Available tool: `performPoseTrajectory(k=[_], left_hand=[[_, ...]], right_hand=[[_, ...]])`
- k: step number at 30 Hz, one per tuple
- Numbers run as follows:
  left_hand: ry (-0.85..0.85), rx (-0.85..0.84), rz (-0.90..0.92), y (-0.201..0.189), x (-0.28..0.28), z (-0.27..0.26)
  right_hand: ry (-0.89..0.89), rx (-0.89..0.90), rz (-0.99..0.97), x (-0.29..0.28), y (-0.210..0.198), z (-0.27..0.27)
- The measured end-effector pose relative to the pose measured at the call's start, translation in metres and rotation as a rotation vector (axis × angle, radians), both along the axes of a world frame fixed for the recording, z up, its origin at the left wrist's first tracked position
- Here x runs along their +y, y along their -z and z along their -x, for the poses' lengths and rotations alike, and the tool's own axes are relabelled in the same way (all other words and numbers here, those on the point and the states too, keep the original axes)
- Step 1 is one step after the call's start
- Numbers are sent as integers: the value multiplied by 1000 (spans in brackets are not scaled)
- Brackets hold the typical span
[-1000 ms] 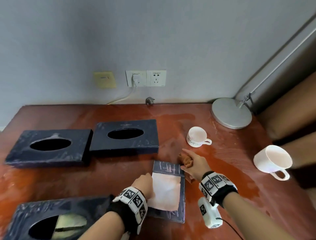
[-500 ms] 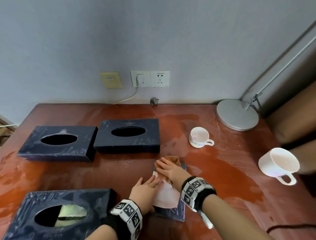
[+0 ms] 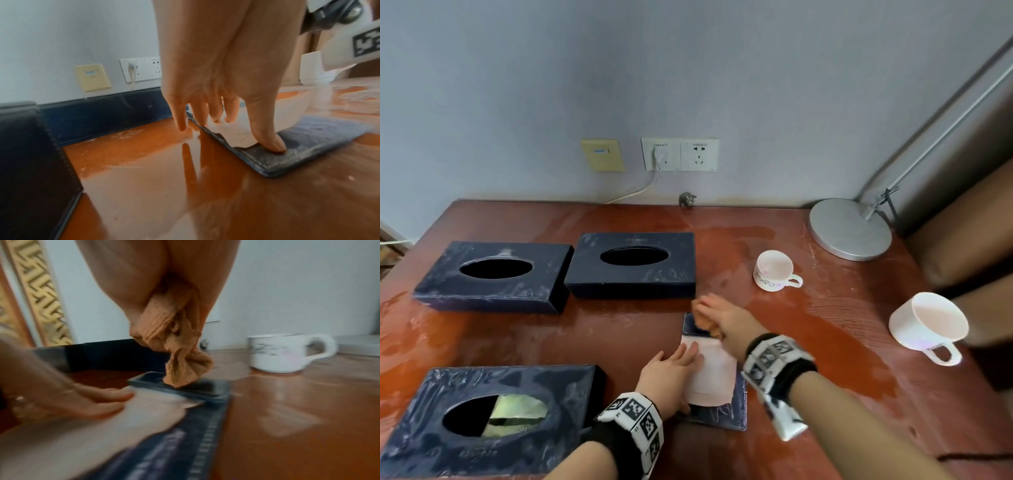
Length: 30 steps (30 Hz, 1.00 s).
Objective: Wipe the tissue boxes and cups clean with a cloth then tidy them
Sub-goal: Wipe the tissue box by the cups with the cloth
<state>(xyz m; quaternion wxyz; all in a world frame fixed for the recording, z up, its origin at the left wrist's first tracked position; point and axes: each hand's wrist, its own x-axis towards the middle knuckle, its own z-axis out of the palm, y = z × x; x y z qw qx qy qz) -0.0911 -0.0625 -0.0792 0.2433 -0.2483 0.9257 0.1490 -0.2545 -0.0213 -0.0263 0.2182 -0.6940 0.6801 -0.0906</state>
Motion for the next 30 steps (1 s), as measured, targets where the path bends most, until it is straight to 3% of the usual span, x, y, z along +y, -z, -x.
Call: performPoseTrajectory(k=[4, 6, 13, 16, 19, 24, 30], left_hand=[[-20, 0, 11, 3, 1, 1], [-19, 5, -5, 3, 0, 0], [-21, 81, 22, 0, 5, -2], [-14, 76, 76, -4, 4, 2], [-134, 126, 117, -17, -7, 14], [-466, 234, -53, -25, -39, 26], [-476, 214, -44, -24, -48, 32]], right_hand=[[-226, 185, -223, -16, 29, -23], [-210, 158, -244, -9, 33, -8], [206, 179, -315, 35, 16, 78], [398, 33, -169, 62, 14, 91], [471, -38, 1, 83, 16, 84], [436, -85, 23, 98, 27, 57], [241, -96, -10, 97, 51, 2]])
